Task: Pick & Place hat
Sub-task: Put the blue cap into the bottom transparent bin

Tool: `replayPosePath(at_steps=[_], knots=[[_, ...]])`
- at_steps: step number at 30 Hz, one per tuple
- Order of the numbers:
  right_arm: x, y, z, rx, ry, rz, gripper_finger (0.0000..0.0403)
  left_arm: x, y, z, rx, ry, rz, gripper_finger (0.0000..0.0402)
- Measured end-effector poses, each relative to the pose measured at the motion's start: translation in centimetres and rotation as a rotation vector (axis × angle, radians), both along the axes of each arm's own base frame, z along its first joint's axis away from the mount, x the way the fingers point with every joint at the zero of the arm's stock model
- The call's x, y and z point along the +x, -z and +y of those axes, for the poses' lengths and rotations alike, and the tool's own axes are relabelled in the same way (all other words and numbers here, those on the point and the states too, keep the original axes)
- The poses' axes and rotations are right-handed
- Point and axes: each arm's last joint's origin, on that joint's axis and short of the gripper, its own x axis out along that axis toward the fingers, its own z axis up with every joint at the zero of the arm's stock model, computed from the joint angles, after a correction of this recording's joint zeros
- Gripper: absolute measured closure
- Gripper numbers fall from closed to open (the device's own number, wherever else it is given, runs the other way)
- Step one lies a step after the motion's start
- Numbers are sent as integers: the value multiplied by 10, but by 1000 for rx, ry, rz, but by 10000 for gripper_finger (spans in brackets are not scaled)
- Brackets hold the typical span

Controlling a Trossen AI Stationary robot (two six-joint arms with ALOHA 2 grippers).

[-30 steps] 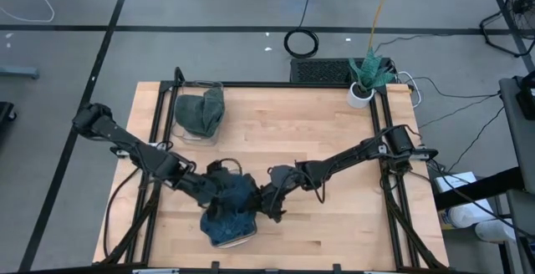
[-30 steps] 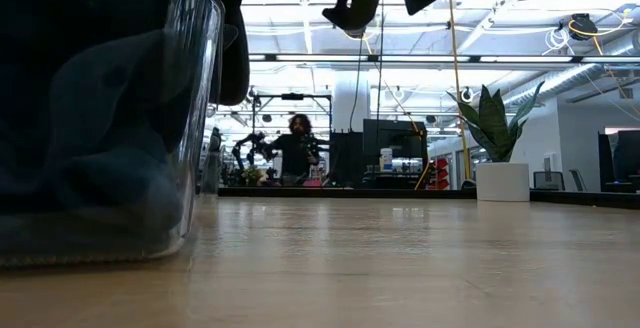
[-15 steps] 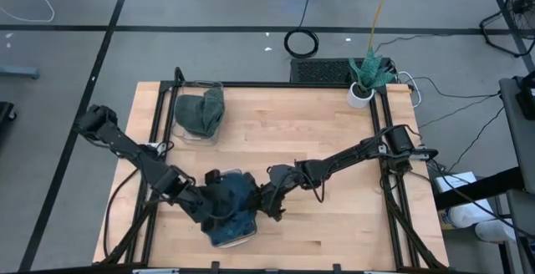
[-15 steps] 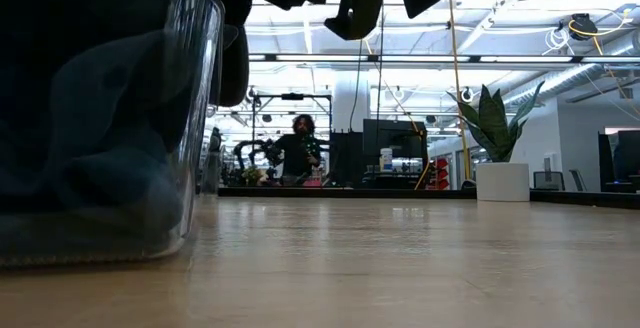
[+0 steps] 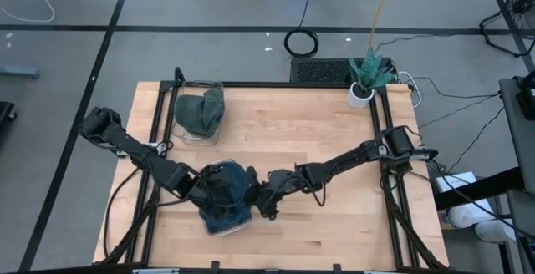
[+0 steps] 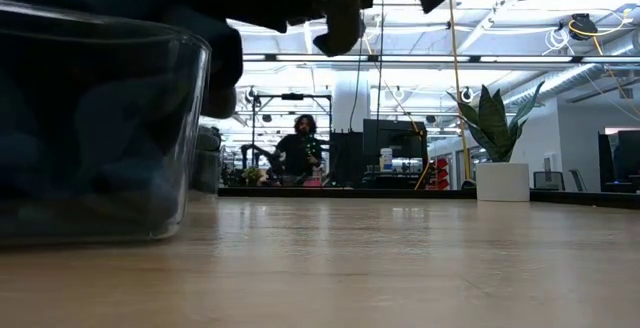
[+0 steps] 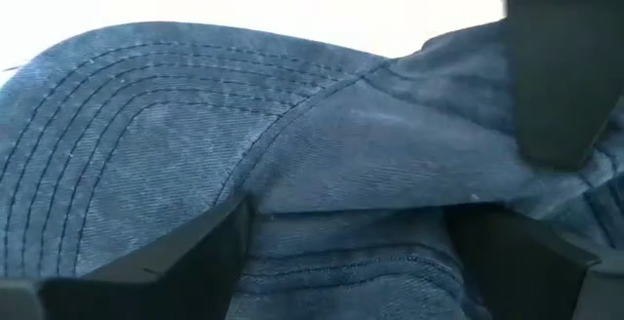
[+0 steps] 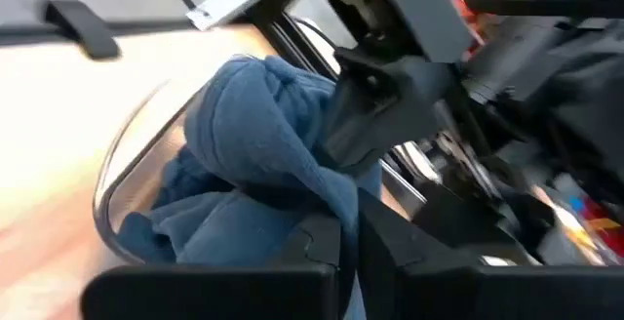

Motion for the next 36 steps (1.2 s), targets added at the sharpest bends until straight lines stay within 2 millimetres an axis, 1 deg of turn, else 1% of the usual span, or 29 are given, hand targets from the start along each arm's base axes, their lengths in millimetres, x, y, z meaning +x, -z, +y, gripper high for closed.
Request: replayPosePath(at_steps=[3, 8, 12, 15, 19, 25, 31, 36], knots=[[-3, 0, 9, -44, 87, -9, 383, -3, 2, 2, 2, -34, 31, 50], [-12, 1, 30, -127, 214, -14, 369, -10, 5, 6, 16, -117, 103, 50], [-19, 0, 45, -241, 290, -39, 360, -12, 2, 7, -1, -118, 98, 50], [-22, -1, 49, -290, 355, -46, 356, -15, -4, 7, -36, -140, 77, 50], [-24, -2, 46, -321, 440, -46, 356, -25, -10, 9, -65, -203, 96, 50], [-33, -10, 33, -287, 483, -38, 355, -40, -8, 16, -22, -360, 207, 50], [-55, -26, 16, -204, 519, -54, 355, -43, -7, 18, -31, -396, 242, 50], [-74, -36, 2, -119, 549, -66, 355, -44, -7, 15, -95, -412, 284, 50]])
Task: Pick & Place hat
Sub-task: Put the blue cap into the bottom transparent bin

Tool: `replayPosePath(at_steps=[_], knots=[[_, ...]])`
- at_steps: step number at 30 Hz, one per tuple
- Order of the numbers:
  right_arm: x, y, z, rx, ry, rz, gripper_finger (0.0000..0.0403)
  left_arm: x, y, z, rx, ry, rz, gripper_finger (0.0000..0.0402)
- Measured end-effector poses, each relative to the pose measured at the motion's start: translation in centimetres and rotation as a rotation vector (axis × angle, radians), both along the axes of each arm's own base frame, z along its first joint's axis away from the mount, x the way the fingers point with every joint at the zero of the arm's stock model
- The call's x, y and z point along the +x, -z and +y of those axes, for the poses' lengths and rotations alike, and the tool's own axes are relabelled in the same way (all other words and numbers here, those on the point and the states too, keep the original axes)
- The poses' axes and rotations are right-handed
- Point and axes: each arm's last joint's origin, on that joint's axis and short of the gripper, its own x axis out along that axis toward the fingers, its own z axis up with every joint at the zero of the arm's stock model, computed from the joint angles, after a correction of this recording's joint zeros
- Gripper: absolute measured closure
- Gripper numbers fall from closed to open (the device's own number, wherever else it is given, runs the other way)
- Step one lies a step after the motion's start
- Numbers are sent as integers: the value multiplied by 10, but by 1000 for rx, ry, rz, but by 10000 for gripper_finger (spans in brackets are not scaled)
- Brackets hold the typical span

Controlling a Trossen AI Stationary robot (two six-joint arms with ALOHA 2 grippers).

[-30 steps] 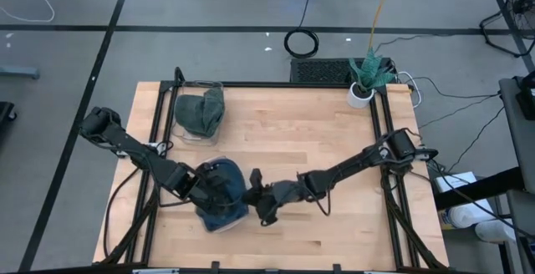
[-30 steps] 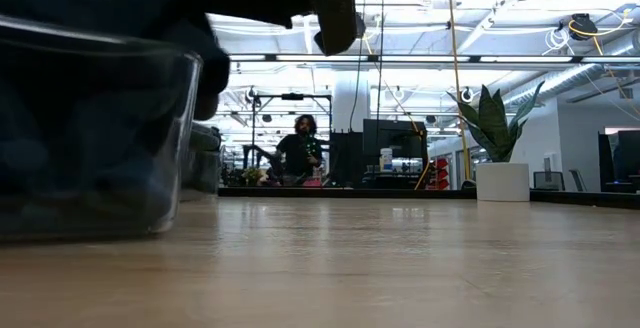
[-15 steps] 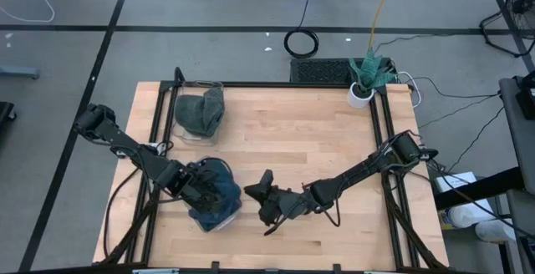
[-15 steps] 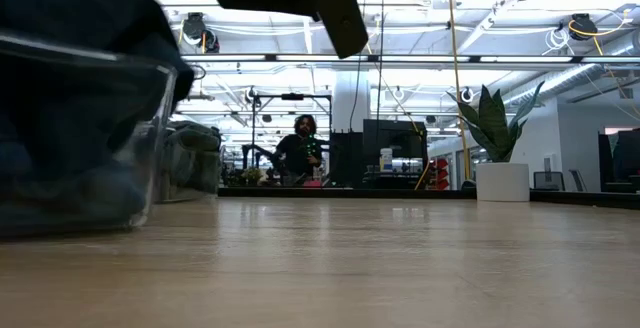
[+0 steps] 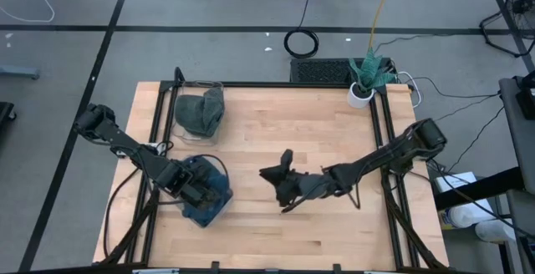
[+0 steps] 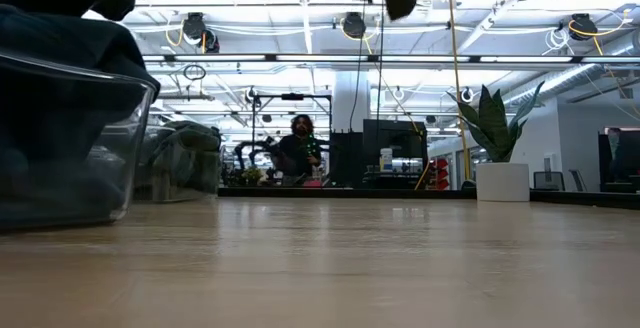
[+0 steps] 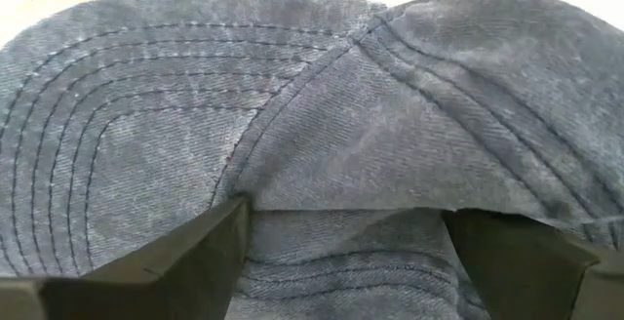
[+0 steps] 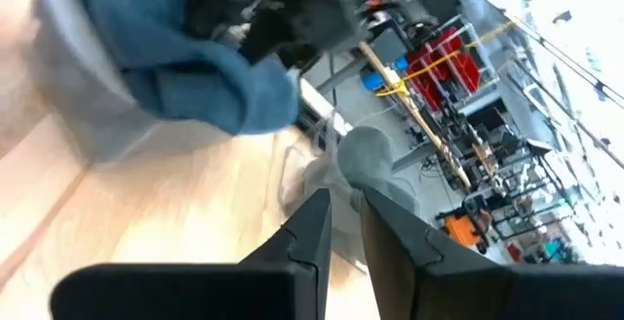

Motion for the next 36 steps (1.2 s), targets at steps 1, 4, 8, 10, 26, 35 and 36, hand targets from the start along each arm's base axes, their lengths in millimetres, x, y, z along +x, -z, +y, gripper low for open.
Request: replayPosePath(at_steps=[1, 4, 8, 10, 26, 35, 36], knots=[[-3, -3, -1, 16, 2, -18, 355, 0, 0, 0, -5, 1, 2, 50], [-13, -6, -6, 40, 4, -50, 355, 0, 0, 0, -8, 5, 2, 50], [-23, -8, -10, 59, 4, -90, 355, -3, 13, 4, -5, 6, 27, 50], [-25, -9, -11, 68, 5, -101, 355, -4, 23, 8, -25, 1, 37, 50], [-26, -8, -12, 70, 3, -122, 356, 16, 30, 14, -89, 439, -63, 51], [-26, -7, -12, 65, 2, -115, 355, 12, 31, 7, 14, 801, -56, 51], [-26, -7, -12, 65, 2, -115, 356, 12, 31, 7, 20, 814, -56, 51]])
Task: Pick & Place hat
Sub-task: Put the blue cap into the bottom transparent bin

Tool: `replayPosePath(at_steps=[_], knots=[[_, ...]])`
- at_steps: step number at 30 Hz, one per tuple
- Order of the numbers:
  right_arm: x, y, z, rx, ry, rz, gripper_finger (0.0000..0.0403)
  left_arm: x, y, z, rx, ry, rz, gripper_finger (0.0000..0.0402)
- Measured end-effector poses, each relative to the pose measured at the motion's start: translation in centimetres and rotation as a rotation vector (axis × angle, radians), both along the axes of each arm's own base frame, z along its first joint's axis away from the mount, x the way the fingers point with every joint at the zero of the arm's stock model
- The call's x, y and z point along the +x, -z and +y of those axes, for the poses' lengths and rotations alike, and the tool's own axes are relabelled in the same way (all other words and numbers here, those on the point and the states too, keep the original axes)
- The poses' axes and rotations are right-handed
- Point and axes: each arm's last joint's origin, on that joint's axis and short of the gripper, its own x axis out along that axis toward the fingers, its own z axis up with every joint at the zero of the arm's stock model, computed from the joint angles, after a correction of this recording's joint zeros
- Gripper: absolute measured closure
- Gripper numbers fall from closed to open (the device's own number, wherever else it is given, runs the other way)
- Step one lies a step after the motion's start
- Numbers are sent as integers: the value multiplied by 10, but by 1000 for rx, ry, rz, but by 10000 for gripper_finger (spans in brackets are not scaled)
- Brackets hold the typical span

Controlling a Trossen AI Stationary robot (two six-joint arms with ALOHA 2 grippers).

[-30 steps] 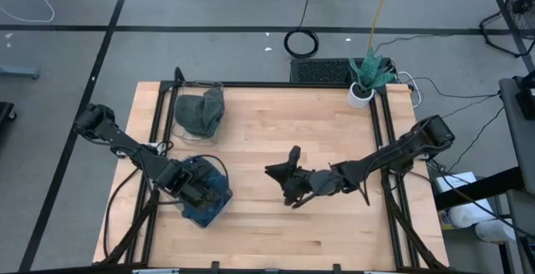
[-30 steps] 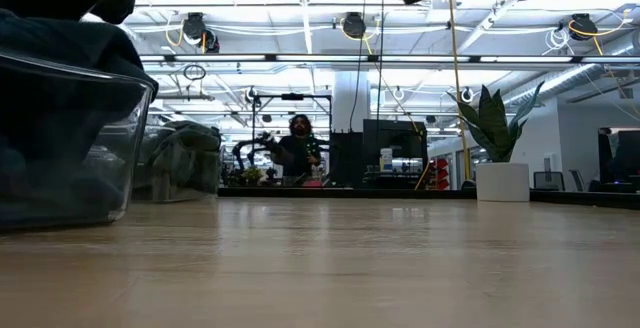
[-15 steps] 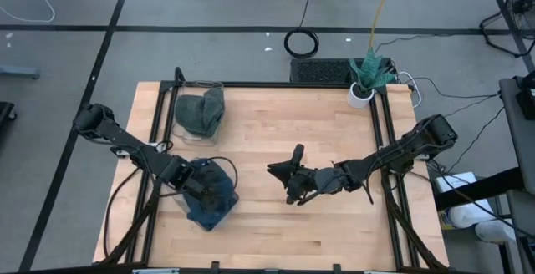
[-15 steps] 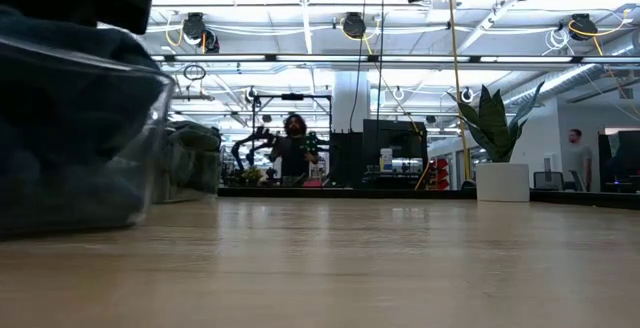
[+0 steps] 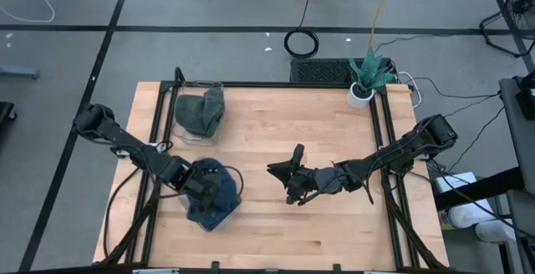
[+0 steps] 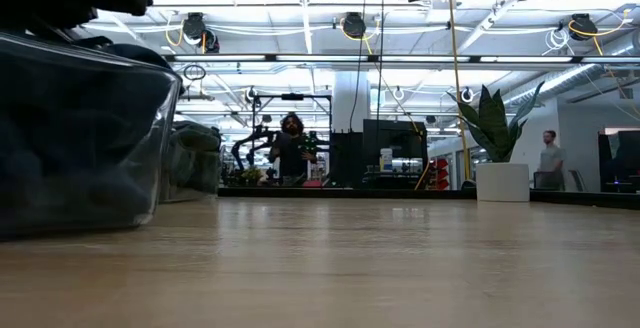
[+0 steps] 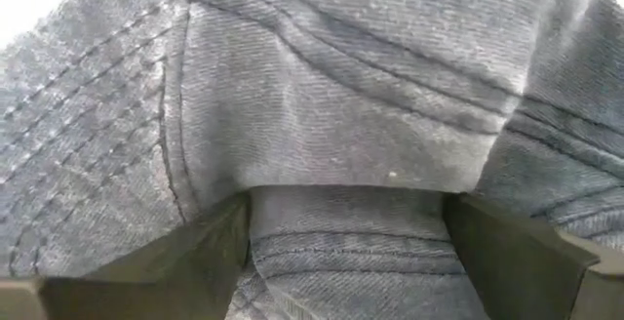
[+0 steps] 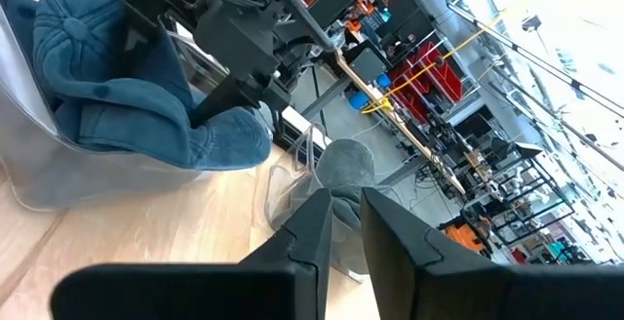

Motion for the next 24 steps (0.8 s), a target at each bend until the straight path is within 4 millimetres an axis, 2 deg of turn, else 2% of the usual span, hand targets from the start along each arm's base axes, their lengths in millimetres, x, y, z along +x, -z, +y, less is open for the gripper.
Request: replayPosePath(at_steps=[13, 18, 24], knots=[[0, 0, 0, -16, -2, 5, 355, -15, 3, 10, 163, 57, 131, 50], [0, 0, 0, -16, -1, 5, 355, -10, 2, 6, 142, 80, 70, 50], [0, 0, 0, -18, -2, 5, 355, 2, -2, -12, 37, 207, -104, 50]])
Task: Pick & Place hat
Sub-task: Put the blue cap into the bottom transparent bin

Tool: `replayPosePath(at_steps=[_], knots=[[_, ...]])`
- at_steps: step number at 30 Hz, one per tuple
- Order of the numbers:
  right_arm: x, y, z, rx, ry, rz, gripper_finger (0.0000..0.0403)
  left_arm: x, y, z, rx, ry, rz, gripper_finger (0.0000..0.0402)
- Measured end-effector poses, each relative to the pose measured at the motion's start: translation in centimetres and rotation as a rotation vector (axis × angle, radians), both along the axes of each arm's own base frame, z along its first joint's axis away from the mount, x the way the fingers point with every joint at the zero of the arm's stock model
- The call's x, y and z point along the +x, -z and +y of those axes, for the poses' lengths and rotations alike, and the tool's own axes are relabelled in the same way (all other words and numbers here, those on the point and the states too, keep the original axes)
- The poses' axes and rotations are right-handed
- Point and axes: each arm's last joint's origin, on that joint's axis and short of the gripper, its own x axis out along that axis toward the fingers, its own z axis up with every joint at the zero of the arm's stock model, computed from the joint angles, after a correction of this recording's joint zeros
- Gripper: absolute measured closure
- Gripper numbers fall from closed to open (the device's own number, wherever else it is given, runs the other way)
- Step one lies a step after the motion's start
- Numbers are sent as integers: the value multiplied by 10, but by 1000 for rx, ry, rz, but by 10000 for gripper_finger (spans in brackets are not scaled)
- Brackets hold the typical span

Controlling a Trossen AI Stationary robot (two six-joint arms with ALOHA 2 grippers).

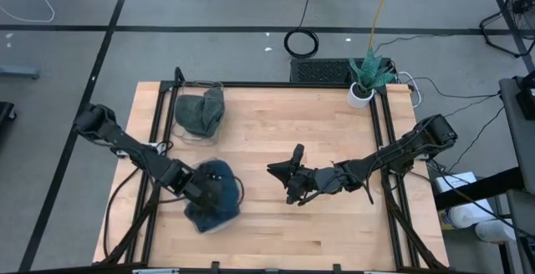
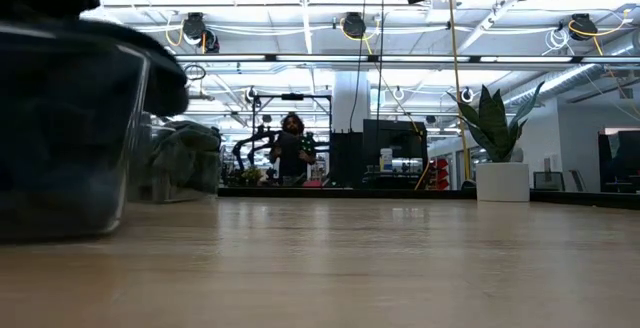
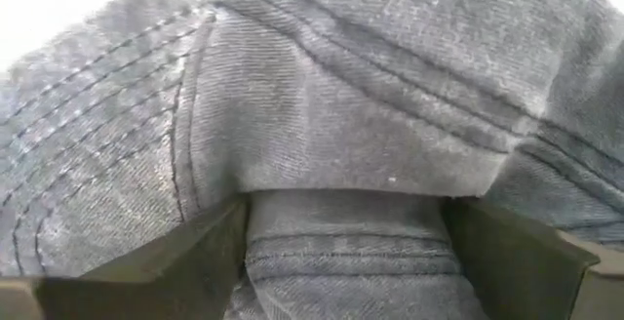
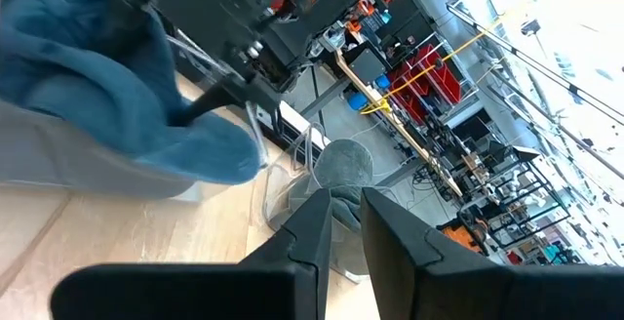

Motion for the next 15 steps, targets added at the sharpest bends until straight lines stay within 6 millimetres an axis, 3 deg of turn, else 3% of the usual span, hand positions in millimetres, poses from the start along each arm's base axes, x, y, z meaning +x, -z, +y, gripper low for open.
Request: replayPosePath(at_steps=[10, 15], knots=[[0, 0, 0, 0, 0, 0, 355, -5, 0, -3, 34, 4, 11, 50], [0, 0, 0, 1, 0, -2, 355, 5, -3, -8, -27, 0, -94, 50]])
